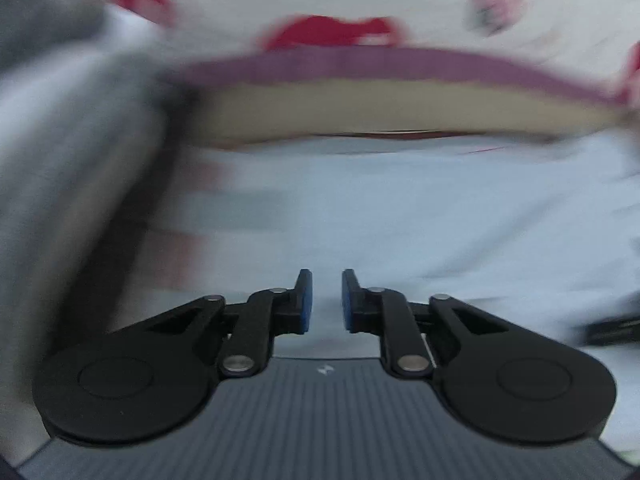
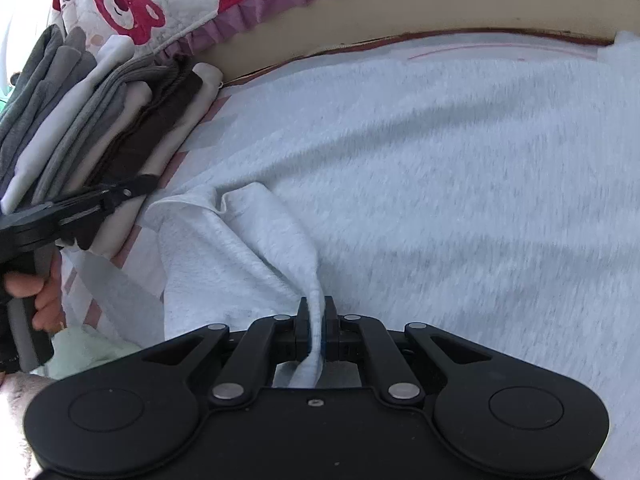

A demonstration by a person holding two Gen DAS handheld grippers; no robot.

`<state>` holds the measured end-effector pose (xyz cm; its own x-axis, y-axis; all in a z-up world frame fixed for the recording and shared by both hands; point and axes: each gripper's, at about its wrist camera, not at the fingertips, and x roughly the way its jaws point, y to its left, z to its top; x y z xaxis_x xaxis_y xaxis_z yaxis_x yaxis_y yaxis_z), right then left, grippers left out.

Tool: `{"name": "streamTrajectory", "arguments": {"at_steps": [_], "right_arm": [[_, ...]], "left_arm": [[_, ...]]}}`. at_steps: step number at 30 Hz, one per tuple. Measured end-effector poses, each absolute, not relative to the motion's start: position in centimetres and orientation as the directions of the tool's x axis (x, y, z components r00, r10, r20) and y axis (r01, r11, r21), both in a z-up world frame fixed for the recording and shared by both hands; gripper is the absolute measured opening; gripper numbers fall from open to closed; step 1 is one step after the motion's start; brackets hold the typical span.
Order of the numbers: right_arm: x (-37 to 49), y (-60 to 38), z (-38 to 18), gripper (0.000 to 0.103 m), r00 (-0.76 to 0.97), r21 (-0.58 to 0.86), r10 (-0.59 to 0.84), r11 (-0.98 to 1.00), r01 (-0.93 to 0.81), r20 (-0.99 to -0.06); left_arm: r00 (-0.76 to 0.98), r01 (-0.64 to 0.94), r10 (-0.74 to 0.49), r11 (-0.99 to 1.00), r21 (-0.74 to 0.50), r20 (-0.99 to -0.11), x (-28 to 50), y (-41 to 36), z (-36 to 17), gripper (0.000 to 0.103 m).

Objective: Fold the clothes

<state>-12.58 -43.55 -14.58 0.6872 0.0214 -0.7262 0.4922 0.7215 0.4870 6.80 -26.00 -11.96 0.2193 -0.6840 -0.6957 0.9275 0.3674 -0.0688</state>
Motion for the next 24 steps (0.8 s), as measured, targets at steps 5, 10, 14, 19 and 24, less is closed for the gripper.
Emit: {"name": "streamTrajectory", "arguments": {"at_steps": [5,10,14,19,24], "right_arm": [[-13.1,-43.4,-13.7,0.005,0.736,0.514,0.03,0.735,0.442,-0.676],[-14.8,-42.7,-11.8,0.005,0.849,0.568,0.055,0.766,0.302,-0.526],[-16.3,-42.8,-10.4,0.005,0.881,0.566,0.045,0.781,0.263,-0.471],[-16.3,-44.1,-11.9,0.005,0.804,0.511,-0.016,0.764,0.393,-0.594],[-16.5,-44.9,-12.7,0.007,0.772,0.527,-0.004,0.729,0.437,-0.636]], "left_arm": [[0.07,0.998,-0.739,0.048,0.051,-0.67,2.5,-27.1,-12.4,0.048],[0.155,0.986,-0.66,0.055,0.158,-0.735,2.1,-29.9,-14.1,0.043],[0.246,0.966,-0.621,0.224,0.133,-0.744,4.4,-29.9,-14.3,0.0],[0.349,0.893,-0.565,0.442,0.083,-0.747,7.6,-29.2,-14.2,0.002],[0.379,0.83,-0.541,0.557,0.017,-0.751,9.2,-27.3,-13.0,0.009]]}}
